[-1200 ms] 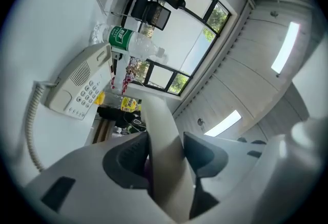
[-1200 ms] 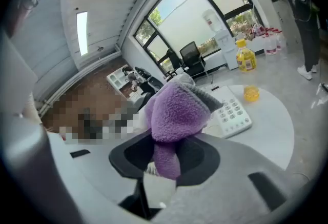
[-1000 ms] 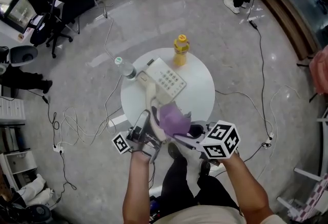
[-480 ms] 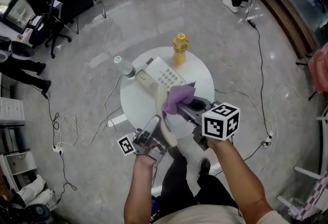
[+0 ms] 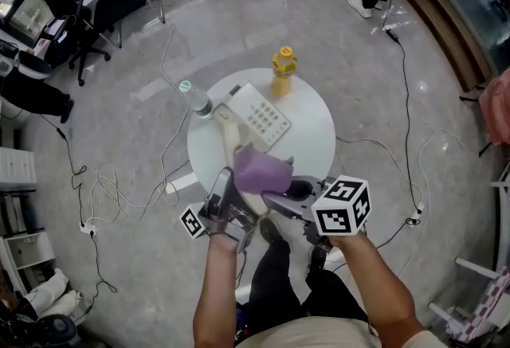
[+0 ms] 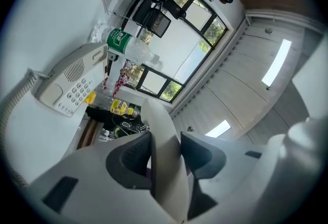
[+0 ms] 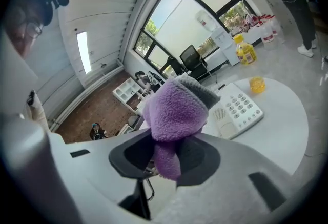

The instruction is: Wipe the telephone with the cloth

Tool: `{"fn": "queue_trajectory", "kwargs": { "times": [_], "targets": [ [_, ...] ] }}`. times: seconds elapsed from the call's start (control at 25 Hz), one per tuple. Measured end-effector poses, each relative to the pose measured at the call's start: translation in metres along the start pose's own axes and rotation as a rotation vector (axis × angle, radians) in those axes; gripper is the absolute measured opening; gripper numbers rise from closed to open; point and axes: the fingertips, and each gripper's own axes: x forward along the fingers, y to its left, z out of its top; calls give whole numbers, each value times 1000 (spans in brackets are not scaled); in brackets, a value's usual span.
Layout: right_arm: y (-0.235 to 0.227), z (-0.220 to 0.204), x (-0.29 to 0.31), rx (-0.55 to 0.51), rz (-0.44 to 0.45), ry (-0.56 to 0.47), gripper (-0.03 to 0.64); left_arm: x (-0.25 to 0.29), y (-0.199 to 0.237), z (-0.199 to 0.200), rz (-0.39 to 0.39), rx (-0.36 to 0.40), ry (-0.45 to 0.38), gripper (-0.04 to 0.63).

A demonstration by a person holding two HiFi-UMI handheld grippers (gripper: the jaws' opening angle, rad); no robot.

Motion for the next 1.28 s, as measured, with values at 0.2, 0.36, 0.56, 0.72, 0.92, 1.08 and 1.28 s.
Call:
{"fn": "queue_trajectory", "kwargs": {
  "times": [0.2, 0.36, 0.56, 0.72, 0.92, 1.08, 1.28],
  "targets": [
    [4, -15, -20, 41, 24, 9, 109, -1, 3, 0, 1, -3, 10, 172],
    [8, -14, -25, 50, 28, 5, 109, 2, 2, -2, -13, -5, 17, 170],
    [7, -8, -31, 27, 2, -1, 109, 11, -2, -14, -30, 23, 43, 172],
    [5, -6, -33, -15, -18, 24, 109, 22, 4, -41, 11, 110, 147, 241],
    [-2, 4, -38, -13, -47, 9, 109, 32, 18, -65, 96, 165, 235, 204],
    [-12, 31, -59, -53, -146, -47, 109, 34, 23, -66, 208, 327, 298, 204],
    [-13, 72, -77, -235, -308, -91, 109, 40, 20, -69, 335, 567, 377, 204]
  ]
}}
